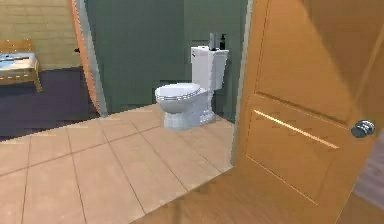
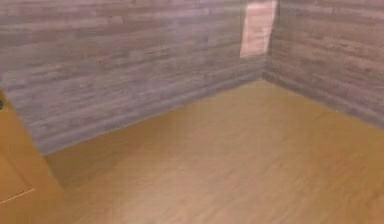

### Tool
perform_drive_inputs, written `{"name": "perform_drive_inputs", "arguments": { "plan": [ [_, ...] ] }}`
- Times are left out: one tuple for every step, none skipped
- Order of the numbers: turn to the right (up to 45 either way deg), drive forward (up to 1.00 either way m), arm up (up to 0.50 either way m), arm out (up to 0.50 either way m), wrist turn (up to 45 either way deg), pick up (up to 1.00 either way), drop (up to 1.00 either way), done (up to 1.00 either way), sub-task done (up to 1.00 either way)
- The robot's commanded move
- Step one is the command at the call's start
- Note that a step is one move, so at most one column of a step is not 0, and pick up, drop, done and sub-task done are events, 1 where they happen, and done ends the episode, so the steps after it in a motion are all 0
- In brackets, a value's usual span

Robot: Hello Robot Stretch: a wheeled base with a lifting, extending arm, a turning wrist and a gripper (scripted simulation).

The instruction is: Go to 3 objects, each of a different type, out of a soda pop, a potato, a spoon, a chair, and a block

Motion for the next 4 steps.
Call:
{"name": "perform_drive_inputs", "arguments": {
  "plan": [
    [-30.0, 0.00, 0.00, 0.00, 0.0, 0.00, 0.00, 0.00, 0.00],
    [0.0, 1.00, 0.00, 0.00, 0.0, 0.00, 0.00, 0.00, 0.00],
    [-6.0, 0.00, 0.00, 0.00, 0.0, 0.00, 0.00, 0.00, 0.00],
    [0.0, 0.35, 0.00, 0.00, 0.0, 0.00, 0.00, 0.00, 0.00]
  ]
}}
